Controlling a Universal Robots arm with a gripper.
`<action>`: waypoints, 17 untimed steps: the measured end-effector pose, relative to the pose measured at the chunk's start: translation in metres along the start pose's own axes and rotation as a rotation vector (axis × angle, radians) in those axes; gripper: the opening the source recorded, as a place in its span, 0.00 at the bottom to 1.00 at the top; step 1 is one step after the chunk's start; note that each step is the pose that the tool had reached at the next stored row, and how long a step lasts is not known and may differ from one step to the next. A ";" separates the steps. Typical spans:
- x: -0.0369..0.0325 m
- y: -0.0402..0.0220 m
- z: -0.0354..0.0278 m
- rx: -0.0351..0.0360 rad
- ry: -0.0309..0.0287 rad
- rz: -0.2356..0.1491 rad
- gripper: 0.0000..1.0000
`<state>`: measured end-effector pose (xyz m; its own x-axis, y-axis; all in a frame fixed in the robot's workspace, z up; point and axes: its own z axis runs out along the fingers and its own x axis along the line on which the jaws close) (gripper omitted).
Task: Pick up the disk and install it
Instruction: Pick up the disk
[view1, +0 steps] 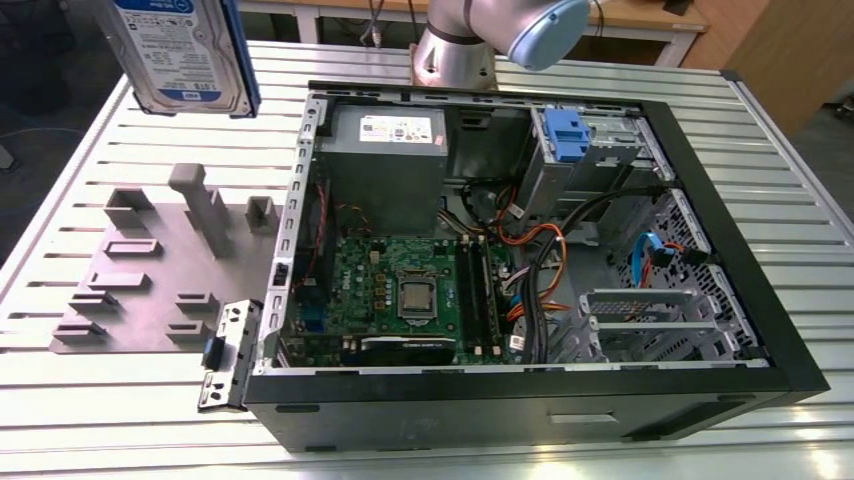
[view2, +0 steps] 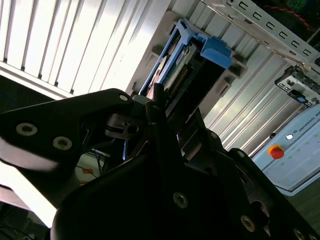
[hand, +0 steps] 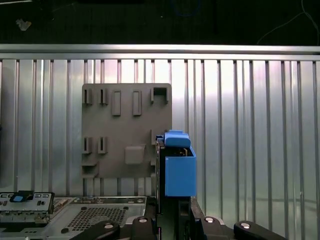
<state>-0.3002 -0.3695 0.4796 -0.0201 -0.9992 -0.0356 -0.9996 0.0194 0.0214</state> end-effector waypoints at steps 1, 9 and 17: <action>0.0000 -0.0016 0.0000 0.0001 0.0000 0.000 0.35; -0.0003 -0.0162 -0.0003 0.0000 -0.0003 0.000 0.35; -0.0004 -0.0215 -0.0005 0.0000 -0.0006 0.000 0.35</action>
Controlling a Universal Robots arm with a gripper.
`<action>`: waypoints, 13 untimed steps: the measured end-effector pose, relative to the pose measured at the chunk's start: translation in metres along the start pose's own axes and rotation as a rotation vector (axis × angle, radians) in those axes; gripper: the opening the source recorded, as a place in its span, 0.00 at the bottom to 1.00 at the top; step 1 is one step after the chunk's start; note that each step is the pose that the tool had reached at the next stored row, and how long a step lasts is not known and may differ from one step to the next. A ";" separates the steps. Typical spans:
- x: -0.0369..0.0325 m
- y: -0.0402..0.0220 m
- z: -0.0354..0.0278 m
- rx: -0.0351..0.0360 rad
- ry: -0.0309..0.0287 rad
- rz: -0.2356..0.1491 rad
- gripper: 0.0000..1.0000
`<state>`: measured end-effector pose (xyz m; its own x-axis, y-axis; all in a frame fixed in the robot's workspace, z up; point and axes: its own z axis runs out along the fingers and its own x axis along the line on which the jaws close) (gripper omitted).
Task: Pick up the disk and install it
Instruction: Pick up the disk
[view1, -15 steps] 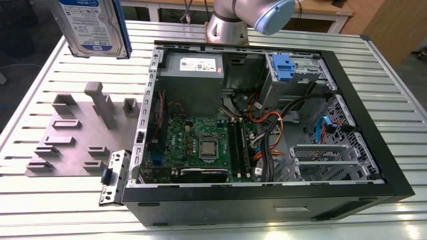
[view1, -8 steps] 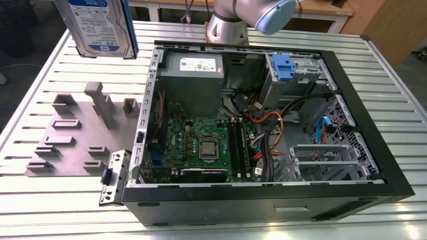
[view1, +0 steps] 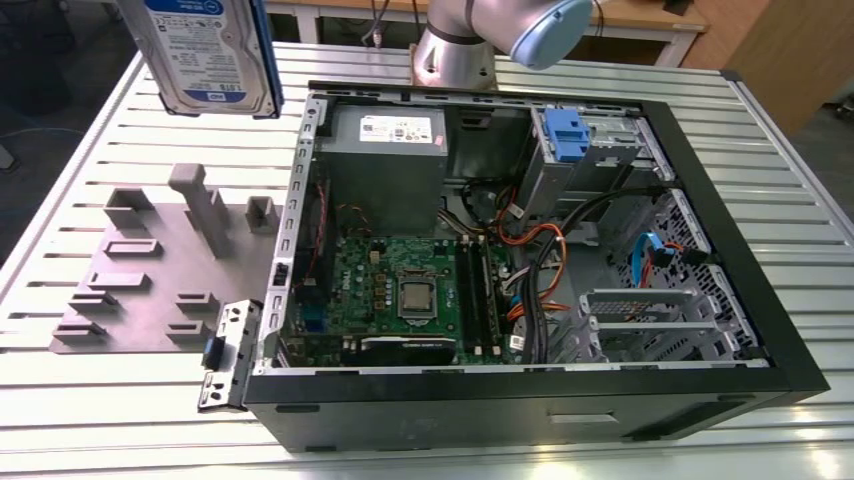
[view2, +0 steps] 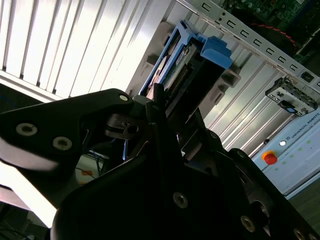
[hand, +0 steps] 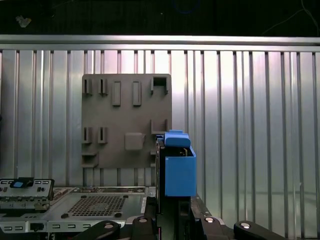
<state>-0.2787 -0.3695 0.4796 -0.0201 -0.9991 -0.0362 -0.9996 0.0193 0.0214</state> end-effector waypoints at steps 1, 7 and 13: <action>0.0000 0.0000 0.0000 0.0000 0.0000 0.000 0.35; 0.0000 -0.0001 -0.0011 0.0001 -0.0001 0.000 0.35; 0.0000 -0.0001 -0.0013 0.0001 0.0000 0.000 0.35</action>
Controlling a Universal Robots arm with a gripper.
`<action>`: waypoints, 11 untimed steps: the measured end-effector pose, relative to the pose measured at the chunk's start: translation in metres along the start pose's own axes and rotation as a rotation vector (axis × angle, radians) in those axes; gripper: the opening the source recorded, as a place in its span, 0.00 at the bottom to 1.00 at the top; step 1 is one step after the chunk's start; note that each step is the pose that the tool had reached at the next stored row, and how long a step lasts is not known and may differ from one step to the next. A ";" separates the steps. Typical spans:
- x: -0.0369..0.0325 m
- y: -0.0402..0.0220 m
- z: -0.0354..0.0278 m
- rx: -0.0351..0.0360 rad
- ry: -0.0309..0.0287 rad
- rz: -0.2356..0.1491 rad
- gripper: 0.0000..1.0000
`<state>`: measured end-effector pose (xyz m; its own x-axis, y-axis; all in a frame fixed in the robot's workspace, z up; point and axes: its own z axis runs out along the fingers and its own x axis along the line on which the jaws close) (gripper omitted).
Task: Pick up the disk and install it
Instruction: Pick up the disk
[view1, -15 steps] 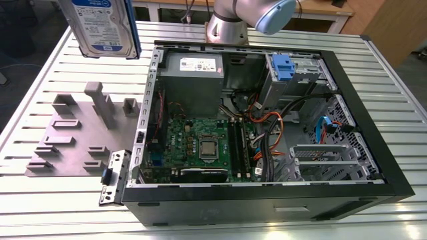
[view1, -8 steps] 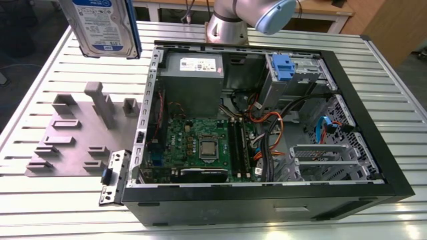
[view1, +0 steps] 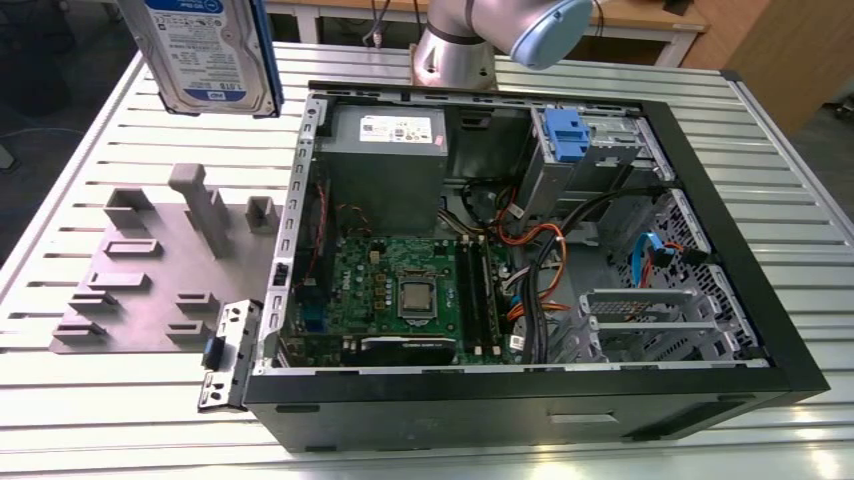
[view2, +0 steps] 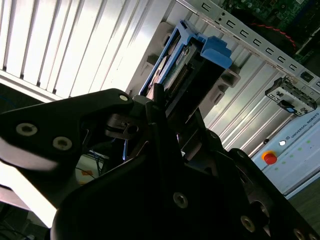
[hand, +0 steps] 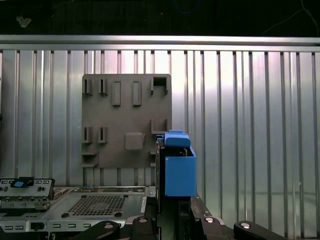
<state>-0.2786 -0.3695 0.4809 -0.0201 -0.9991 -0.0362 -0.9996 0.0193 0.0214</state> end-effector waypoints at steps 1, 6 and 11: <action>0.0000 0.0000 0.0000 0.0000 0.0000 0.000 0.35; 0.0000 -0.0021 -0.0001 -0.0001 0.0000 0.000 0.35; -0.0002 -0.0082 -0.0002 -0.0001 0.0000 0.000 0.35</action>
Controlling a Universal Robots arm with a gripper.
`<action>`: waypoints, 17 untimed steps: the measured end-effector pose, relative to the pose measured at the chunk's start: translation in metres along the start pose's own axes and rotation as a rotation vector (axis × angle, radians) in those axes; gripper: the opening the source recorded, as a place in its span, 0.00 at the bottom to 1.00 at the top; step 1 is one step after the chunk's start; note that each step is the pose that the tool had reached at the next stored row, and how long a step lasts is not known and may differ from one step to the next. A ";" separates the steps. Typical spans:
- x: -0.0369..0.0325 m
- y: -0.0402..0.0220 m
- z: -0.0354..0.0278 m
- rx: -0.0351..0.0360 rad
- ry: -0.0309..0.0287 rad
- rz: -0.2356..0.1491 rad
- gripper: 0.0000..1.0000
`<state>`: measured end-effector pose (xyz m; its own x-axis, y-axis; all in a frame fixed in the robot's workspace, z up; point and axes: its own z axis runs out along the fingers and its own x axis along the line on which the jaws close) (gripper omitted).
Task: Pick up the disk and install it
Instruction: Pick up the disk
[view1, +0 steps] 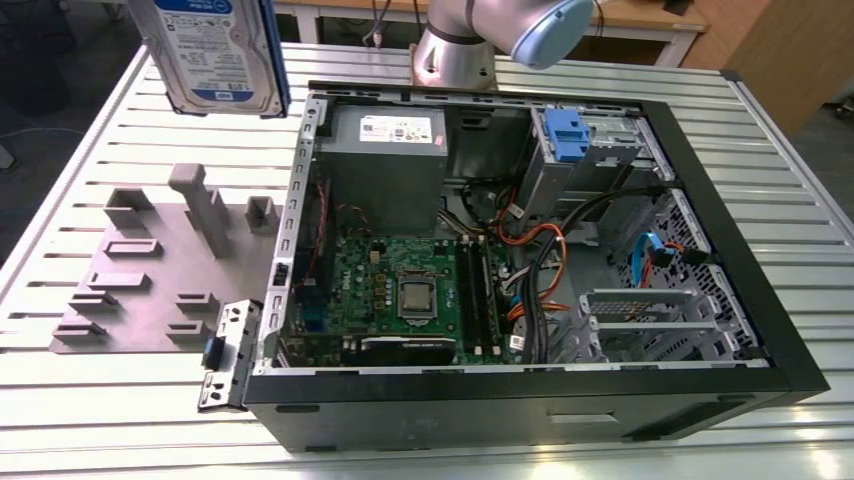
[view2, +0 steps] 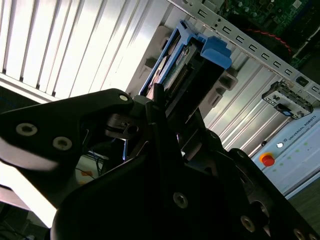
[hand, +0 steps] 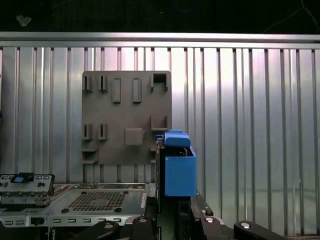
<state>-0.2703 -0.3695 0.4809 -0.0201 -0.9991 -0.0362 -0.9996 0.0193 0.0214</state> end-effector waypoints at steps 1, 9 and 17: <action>0.0000 -0.0013 0.0000 0.0000 0.0000 0.000 0.35; -0.0001 -0.0079 -0.0002 0.0001 0.0000 0.000 0.35; -0.0002 -0.0092 -0.0002 0.0000 0.0000 0.000 0.35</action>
<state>-0.2611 -0.3695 0.4809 -0.0201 -0.9991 -0.0362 -0.9996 0.0194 0.0214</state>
